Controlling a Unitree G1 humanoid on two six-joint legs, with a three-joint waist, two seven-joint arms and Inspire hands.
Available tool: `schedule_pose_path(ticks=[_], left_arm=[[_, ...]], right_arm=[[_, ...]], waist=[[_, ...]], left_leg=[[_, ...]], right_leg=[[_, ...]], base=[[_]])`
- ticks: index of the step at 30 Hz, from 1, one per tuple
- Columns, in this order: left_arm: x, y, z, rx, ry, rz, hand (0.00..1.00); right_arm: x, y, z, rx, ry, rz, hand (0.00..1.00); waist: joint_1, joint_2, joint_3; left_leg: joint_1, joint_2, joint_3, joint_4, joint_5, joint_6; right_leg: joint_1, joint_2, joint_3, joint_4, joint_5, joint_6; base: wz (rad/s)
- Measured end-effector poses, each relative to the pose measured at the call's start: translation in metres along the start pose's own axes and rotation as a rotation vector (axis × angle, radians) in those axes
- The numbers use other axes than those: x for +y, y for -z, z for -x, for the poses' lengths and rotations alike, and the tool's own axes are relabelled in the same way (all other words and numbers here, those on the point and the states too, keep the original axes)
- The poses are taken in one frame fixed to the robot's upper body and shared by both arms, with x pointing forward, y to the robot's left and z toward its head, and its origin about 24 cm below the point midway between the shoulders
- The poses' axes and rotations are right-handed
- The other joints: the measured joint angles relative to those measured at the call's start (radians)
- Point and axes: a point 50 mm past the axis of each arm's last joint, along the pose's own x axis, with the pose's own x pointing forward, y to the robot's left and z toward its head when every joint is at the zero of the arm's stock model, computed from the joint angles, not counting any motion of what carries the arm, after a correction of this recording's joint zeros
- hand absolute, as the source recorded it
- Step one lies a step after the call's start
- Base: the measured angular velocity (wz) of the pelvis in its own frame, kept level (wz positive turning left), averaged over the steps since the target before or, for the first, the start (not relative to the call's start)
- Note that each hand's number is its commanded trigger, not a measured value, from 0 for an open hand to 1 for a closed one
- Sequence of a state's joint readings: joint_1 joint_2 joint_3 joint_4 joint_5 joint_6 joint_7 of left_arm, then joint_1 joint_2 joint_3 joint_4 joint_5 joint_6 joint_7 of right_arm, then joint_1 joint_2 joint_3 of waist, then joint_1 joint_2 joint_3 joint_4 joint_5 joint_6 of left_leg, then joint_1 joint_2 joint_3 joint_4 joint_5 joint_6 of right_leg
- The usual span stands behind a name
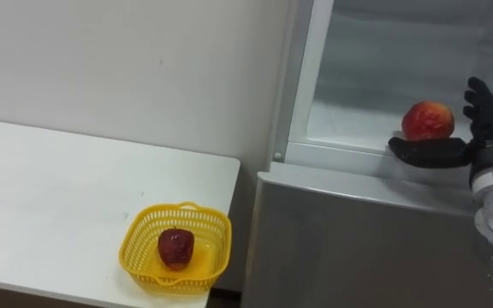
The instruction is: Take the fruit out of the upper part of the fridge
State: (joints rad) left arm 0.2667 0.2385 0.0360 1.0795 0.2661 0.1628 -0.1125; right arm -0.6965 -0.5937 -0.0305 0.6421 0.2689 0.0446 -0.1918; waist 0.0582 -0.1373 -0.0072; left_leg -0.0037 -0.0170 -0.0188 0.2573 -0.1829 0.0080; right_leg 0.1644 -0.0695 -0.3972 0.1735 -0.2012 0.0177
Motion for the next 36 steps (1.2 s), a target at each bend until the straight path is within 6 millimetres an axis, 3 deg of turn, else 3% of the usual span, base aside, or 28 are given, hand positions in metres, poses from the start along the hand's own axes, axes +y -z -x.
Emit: schedule_pose_path(ticks=[4, 6, 7, 8, 9, 10, 31, 33, 34, 35, 36], left_arm=[[-0.001, 0.004, 0.000, 0.014, 0.001, 0.001, 0.00], [0.000, 0.005, 0.000, 0.021, 0.001, 0.001, 0.00], [0.000, 0.006, 0.001, 0.022, 0.002, 0.001, 0.00], [0.000, 0.005, 0.001, 0.022, 0.003, 0.002, 0.00], [0.000, 0.005, 0.001, 0.020, 0.004, 0.002, 0.00], [0.000, 0.004, 0.001, 0.017, 0.003, 0.001, 0.00], [0.000, 0.004, 0.002, 0.020, -0.002, 0.001, 0.00], [0.001, 0.004, 0.002, 0.020, -0.002, 0.000, 0.00], [0.001, 0.004, 0.002, 0.018, -0.003, 0.000, 0.00], [0.002, 0.003, 0.002, 0.016, -0.003, 0.000, 0.00], [0.002, 0.003, 0.002, 0.017, -0.002, -0.001, 0.00]], right_arm=[[0.000, 0.003, 0.000, 0.013, -0.014, -0.005, 0.00], [0.000, 0.008, 0.000, 0.042, -0.028, -0.040, 0.00], [0.000, 0.009, 0.000, 0.048, -0.032, -0.046, 0.05], [0.000, 0.011, 0.000, 0.056, -0.034, -0.057, 0.25], [0.000, 0.011, 0.000, 0.060, -0.039, -0.066, 0.76], [0.000, 0.011, -0.001, 0.062, -0.040, -0.070, 1.00], [-0.013, -0.003, -0.011, 0.051, 0.000, -0.060, 1.00], [-0.012, 0.000, -0.010, 0.062, -0.012, -0.054, 0.58], [-0.012, 0.000, -0.010, 0.063, -0.013, -0.054, 0.10], [-0.012, 0.000, -0.010, 0.063, -0.015, -0.050, 0.00], [-0.012, 0.001, -0.010, 0.065, -0.015, -0.050, 0.00]], waist=[[-0.001, -0.003, 0.0015], [-0.002, -0.005, 0.0065], [-0.002, -0.005, 0.0065], [-0.002, -0.006, 0.0065], [-0.001, -0.006, 0.0065], [-0.001, -0.006, 0.0065], [0.003, 0.007, 0.0061], [0.005, 0.002, 0.0060], [0.005, 0.000, 0.0071], [0.006, -0.003, 0.0092], [0.006, -0.006, 0.0107]], left_leg=[[0.000, 0.000, 0.000, 0.000, 0.000, 0.000], [0.008, -0.001, -0.001, -0.001, 0.000, 0.000], [0.008, -0.001, -0.001, -0.001, 0.000, 0.000], [0.008, -0.001, -0.001, -0.001, 0.000, 0.000], [0.008, -0.001, -0.001, 0.000, 0.000, 0.000], [0.008, -0.001, -0.001, 0.000, 0.000, 0.000], [0.028, -0.001, -0.010, -0.004, 0.001, -0.001], [0.034, -0.001, -0.012, -0.008, 0.001, -0.001], [0.034, -0.001, -0.012, -0.008, 0.001, -0.001], [0.034, -0.001, -0.012, -0.008, 0.001, -0.001], [0.033, -0.001, -0.012, -0.008, 0.001, -0.001]], right_leg=[[0.003, 0.000, 0.000, -0.001, 0.000, 0.000], [0.012, 0.001, 0.001, -0.003, 0.000, 0.000], [0.012, 0.001, 0.002, -0.003, 0.000, 0.000], [0.012, 0.001, 0.003, -0.003, 0.000, 0.000], [0.012, 0.001, 0.006, -0.002, 0.000, 0.000], [0.012, 0.001, 0.008, -0.002, 0.000, 0.000], [0.025, 0.003, 0.015, -0.004, 0.000, 0.000], [0.030, 0.003, 0.017, -0.004, 0.000, 0.001], [0.029, 0.003, 0.019, -0.004, 0.000, 0.001], [0.029, 0.004, 0.027, -0.004, 0.000, 0.001], [0.028, 0.004, 0.035, -0.004, 0.000, 0.001]], base=[[0.00], [0.00], [0.00], [0.00], [0.00], [0.00], [0.01], [0.03], [0.00], [0.00], [0.00]])
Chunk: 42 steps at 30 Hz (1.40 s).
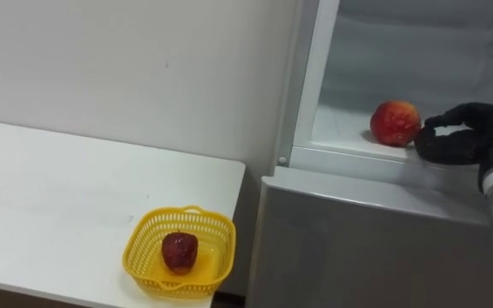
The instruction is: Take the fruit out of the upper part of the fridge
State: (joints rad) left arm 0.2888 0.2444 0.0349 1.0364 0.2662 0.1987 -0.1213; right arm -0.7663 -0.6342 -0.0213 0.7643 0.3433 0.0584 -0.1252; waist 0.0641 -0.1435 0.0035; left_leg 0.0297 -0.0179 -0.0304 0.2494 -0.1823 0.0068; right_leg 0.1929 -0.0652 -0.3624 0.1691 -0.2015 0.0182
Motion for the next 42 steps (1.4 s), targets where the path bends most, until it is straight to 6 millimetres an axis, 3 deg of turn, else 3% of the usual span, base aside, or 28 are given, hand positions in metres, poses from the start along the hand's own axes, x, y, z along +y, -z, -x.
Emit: schedule_pose_path(ticks=[11, 16, 32, 42], left_arm=[[0.001, -0.002, 0.000, -0.006, 0.009, 0.000, 0.00], [0.001, -0.001, 0.000, -0.003, 0.008, 0.000, 0.00], [0.003, -0.005, 0.000, -0.010, 0.004, 0.000, 0.00], [0.005, -0.010, 0.000, -0.022, -0.006, -0.003, 0.00]], right_arm=[[0.001, 0.002, 0.000, 0.015, -0.016, 0.003, 0.00], [0.001, 0.005, 0.000, 0.043, -0.016, 0.007, 0.00], [0.000, 0.011, 0.001, 0.087, -0.002, 0.021, 0.00], [0.003, -0.001, 0.001, 0.031, 0.018, 0.057, 0.00]], waist=[[-0.006, 0.001, -0.0009], [-0.006, 0.006, -0.0141], [-0.005, 0.008, -0.0127], [-0.006, 0.007, -0.0151]], left_leg=[[-0.011, -0.001, -0.001, 0.011, 0.000, 0.000], [-0.008, -0.004, -0.001, 0.015, 0.000, 0.001], [-0.011, -0.003, 0.000, 0.022, 0.000, 0.001], [-0.019, -0.004, 0.001, 0.015, 0.000, 0.001]], right_leg=[[-0.003, 0.000, 0.003, 0.001, 0.000, 0.000], [-0.002, -0.002, 0.003, 0.002, 0.000, 0.000], [-0.004, -0.002, 0.003, 0.005, 0.000, 0.000], [-0.009, -0.002, 0.004, 0.004, 0.000, 0.000]], base=[[0.00], [0.00], [0.00], [0.00]])
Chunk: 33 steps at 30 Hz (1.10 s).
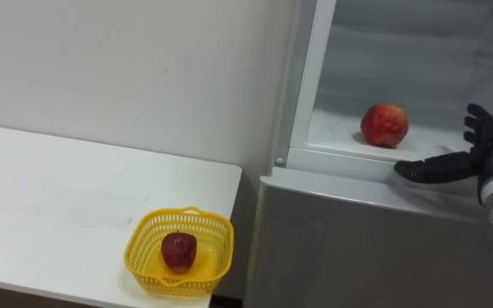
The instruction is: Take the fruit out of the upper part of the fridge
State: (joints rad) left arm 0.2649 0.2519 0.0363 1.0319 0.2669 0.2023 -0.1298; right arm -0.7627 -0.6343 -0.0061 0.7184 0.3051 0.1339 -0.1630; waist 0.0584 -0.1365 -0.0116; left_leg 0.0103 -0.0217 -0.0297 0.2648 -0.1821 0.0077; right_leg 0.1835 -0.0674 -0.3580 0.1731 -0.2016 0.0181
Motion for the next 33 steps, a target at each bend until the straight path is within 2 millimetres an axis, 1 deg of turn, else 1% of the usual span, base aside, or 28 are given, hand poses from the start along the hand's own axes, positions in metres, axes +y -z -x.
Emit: schedule_pose_path(ticks=[7, 9, 10, 11, 12, 14, 16, 17, 18, 19, 21, 22, 23, 24, 26, 30, 33], left_arm=[[0.001, 0.000, 0.000, -0.008, -0.011, 0.000, 0.00], [0.001, 0.002, 0.000, -0.004, -0.012, -0.003, 0.00], [0.001, 0.003, 0.000, -0.001, -0.012, -0.003, 0.00], [0.001, 0.004, 0.000, 0.001, -0.011, -0.004, 0.00], [0.001, 0.004, 0.000, 0.001, -0.011, -0.004, 0.00], [0.001, 0.004, 0.000, 0.000, -0.011, -0.004, 0.00], [0.001, 0.005, 0.001, 0.002, -0.010, -0.004, 0.00], [0.000, 0.007, 0.001, 0.006, -0.010, -0.004, 0.00], [0.000, 0.008, 0.001, 0.010, -0.009, -0.004, 0.00], [-0.001, 0.009, 0.001, 0.013, -0.008, -0.004, 0.00], [-0.002, 0.013, 0.001, 0.022, -0.004, -0.003, 0.00], [-0.002, 0.014, 0.001, 0.021, -0.005, -0.004, 0.00], [-0.002, 0.014, 0.002, 0.018, -0.005, -0.004, 0.00], [-0.002, 0.013, 0.002, 0.017, -0.002, -0.004, 0.00], [-0.001, 0.011, 0.002, 0.007, -0.006, -0.005, 0.00], [0.000, 0.009, 0.002, -0.001, -0.013, -0.007, 0.00], [-0.001, 0.008, 0.002, -0.004, -0.011, -0.007, 0.00]], right_arm=[[0.007, -0.012, 0.002, -0.056, 0.006, 0.013, 0.00], [0.010, -0.032, 0.006, -0.140, 0.033, -0.002, 0.00], [0.011, -0.037, 0.007, -0.164, 0.036, -0.007, 0.00], [0.013, -0.046, 0.009, -0.205, 0.040, -0.016, 0.00], [0.014, -0.053, 0.011, -0.233, 0.043, -0.023, 0.00], [0.014, -0.058, 0.013, -0.257, 0.052, -0.031, 0.00], [0.014, -0.059, 0.014, -0.264, 0.064, -0.036, 0.00], [0.014, -0.059, 0.014, -0.263, 0.072, -0.039, 0.00], [0.013, -0.059, 0.014, -0.263, 0.082, -0.040, 0.00], [0.013, -0.059, 0.014, -0.262, 0.085, -0.040, 0.00], [0.012, -0.059, 0.014, -0.263, 0.101, -0.041, 0.00], [0.012, -0.059, 0.014, -0.263, 0.105, -0.041, 0.00], [0.012, -0.059, 0.014, -0.263, 0.111, -0.042, 0.00], [0.012, -0.059, 0.014, -0.262, 0.115, -0.042, 0.00], [0.011, -0.058, 0.013, -0.256, 0.121, -0.040, 0.00], [0.011, -0.050, 0.011, -0.223, 0.125, -0.025, 0.00], [0.016, -0.045, 0.011, -0.207, 0.109, 0.000, 0.00]], waist=[[-0.009, -0.001, -0.0008], [-0.010, 0.000, -0.0014], [-0.010, -0.001, -0.0015], [-0.008, -0.003, -0.0033], [-0.003, -0.007, -0.0052], [0.001, -0.013, -0.0062], [0.004, -0.018, -0.0066], [0.006, -0.021, -0.0045], [0.007, -0.025, -0.0007], [0.008, -0.025, 0.0010], [0.010, -0.022, 0.0044], [0.011, -0.021, 0.0049], [0.011, -0.023, 0.0035], [0.011, -0.017, 0.0079], [0.009, -0.012, 0.0112], [0.024, -0.010, 0.0108], [0.027, -0.012, 0.0094]], left_leg=[[0.000, 0.000, 0.000, -0.014, 0.005, 0.000], [0.000, 0.000, 0.004, -0.019, 0.006, 0.000], [0.002, 0.000, 0.004, -0.022, 0.006, -0.001], [0.007, 0.000, 0.004, -0.025, 0.006, -0.001], [0.012, 0.000, 0.004, -0.025, 0.006, -0.001], [0.011, 0.000, 0.001, -0.025, 0.006, -0.001], [0.008, -0.001, -0.001, -0.025, 0.006, -0.001], [0.003, -0.001, -0.003, -0.024, 0.006, -0.001], [0.001, -0.002, -0.005, -0.023, 0.006, -0.001], [-0.001, -0.002, -0.005, -0.022, 0.006, -0.001], [-0.008, -0.003, -0.009, -0.022, 0.006, -0.001], [-0.013, -0.003, -0.009, -0.023, 0.006, -0.001], [-0.020, -0.004, -0.013, -0.021, 0.006, -0.001], [-0.026, -0.005, -0.018, -0.016, 0.006, -0.001], [-0.035, -0.007, -0.029, -0.011, 0.006, -0.001], [-0.044, -0.006, -0.029, -0.008, 0.008, -0.002], [-0.059, -0.007, -0.033, -0.002, 0.008, -0.002]], right_leg=[[-0.012, -0.001, 0.001, 0.002, 0.000, 0.000], [-0.014, -0.001, 0.001, 0.001, 0.000, 0.000], [-0.012, -0.001, 0.000, 0.000, 0.000, 0.000], [-0.009, -0.001, -0.002, -0.002, 0.000, 0.000], [-0.007, 0.000, -0.002, -0.002, 0.000, 0.000], [-0.005, -0.001, -0.006, -0.002, 0.000, 0.000], [-0.007, -0.001, -0.008, -0.002, 0.000, 0.000], [-0.010, -0.001, -0.009, -0.002, 0.000, 0.000], [-0.011, -0.001, -0.010, -0.003, 0.000, 0.000], [-0.011, -0.001, -0.010, -0.003, 0.000, 0.000], [-0.019, -0.001, -0.012, -0.003, 0.000, 0.000], [-0.024, -0.001, -0.012, -0.003, 0.000, 0.000], [-0.026, -0.001, -0.015, -0.003, 0.000, 0.000], [-0.027, -0.001, -0.018, -0.003, 0.000, 0.000], [-0.032, -0.001, -0.018, -0.003, 0.000, 0.000], [-0.042, 0.000, -0.018, -0.003, 0.000, 0.000], [-0.049, 0.000, -0.028, -0.003, 0.000, 0.000]], base=[[-0.01], [0.00], [0.00], [0.00], [0.00], [0.06], [0.06], [0.06], [0.06], [0.04], [0.00], [0.00], [0.08], [0.11], [0.10], [0.01], [0.09]])
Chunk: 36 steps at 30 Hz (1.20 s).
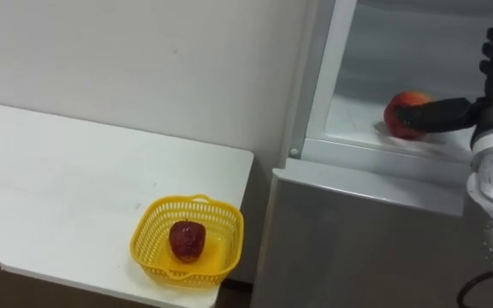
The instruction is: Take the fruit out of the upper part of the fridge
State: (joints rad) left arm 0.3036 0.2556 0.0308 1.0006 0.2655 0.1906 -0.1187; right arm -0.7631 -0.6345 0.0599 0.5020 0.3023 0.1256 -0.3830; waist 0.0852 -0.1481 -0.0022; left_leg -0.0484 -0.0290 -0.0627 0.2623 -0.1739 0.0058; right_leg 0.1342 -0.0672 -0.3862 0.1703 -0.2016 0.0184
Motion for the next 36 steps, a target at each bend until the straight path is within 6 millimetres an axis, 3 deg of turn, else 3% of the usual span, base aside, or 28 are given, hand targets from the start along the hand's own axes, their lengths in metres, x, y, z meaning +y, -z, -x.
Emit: schedule_pose_path(ticks=[10, 15, 26, 27, 28, 29, 30, 36], left_arm=[[-0.001, 0.003, 0.000, 0.002, -0.012, 0.001, 0.00], [-0.003, 0.004, -0.001, -0.004, -0.004, 0.038, 0.00], [-0.006, 0.003, -0.003, 0.009, 0.021, 0.039, 0.00], [-0.007, 0.002, -0.003, 0.007, 0.022, 0.043, 0.00], [-0.006, 0.002, -0.003, 0.007, 0.022, 0.045, 0.00], [-0.006, 0.001, -0.003, 0.006, 0.022, 0.050, 0.00], [-0.006, 0.001, -0.003, 0.006, 0.020, 0.051, 0.00], [-0.005, 0.001, -0.003, 0.018, 0.003, 0.054, 0.00]], right_arm=[[0.002, 0.011, 0.001, 0.007, 0.004, 0.066, 0.00], [0.003, 0.015, 0.001, 0.000, 0.018, 0.073, 0.00], [0.001, 0.025, 0.001, 0.007, 0.031, 0.067, 0.00], [0.001, 0.025, 0.001, 0.007, 0.030, 0.067, 0.06], [0.001, 0.025, 0.001, 0.008, 0.031, 0.066, 0.42], [0.000, 0.026, 0.001, 0.014, 0.032, 0.056, 0.60], [-0.001, 0.028, 0.001, 0.022, 0.037, 0.039, 1.00], [-0.003, 0.034, 0.000, 0.063, 0.010, -0.019, 1.00]], waist=[[0.026, 0.004, 0.0014], [0.033, 0.009, 0.0112], [0.047, 0.007, 0.0132], [0.047, 0.007, 0.0133], [0.047, 0.007, 0.0133], [0.047, 0.007, 0.0134], [0.046, 0.007, 0.0133], [0.047, 0.008, 0.0136]], left_leg=[[-0.016, 0.000, -0.005, 0.008, 0.000, 0.000], [-0.033, 0.001, -0.005, 0.013, 0.000, 0.000], [-0.066, 0.001, -0.010, 0.031, 0.003, 0.002], [-0.067, 0.001, -0.011, 0.031, 0.003, 0.002], [-0.067, 0.001, -0.012, 0.031, 0.003, 0.002], [-0.069, 0.001, -0.017, 0.031, 0.003, 0.001], [-0.069, 0.000, -0.016, 0.031, 0.003, 0.001], [-0.067, 0.001, -0.017, 0.028, 0.010, -0.001]], right_leg=[[-0.011, 0.000, -0.006, 0.001, 0.000, 0.000], [-0.017, 0.000, -0.012, 0.004, 0.000, 0.000], [-0.049, -0.001, -0.015, 0.019, 0.002, -0.003], [-0.049, -0.001, -0.015, 0.019, 0.002, -0.003], [-0.049, -0.001, -0.016, 0.019, 0.002, -0.003], [-0.050, -0.001, -0.018, 0.018, 0.002, -0.004], [-0.050, -0.001, -0.023, 0.017, 0.003, -0.004], [-0.048, 0.000, -0.028, 0.017, 0.003, -0.005]], base=[[0.02], [0.00], [0.00], [0.00], [0.00], [0.04], [0.04], [0.01]])
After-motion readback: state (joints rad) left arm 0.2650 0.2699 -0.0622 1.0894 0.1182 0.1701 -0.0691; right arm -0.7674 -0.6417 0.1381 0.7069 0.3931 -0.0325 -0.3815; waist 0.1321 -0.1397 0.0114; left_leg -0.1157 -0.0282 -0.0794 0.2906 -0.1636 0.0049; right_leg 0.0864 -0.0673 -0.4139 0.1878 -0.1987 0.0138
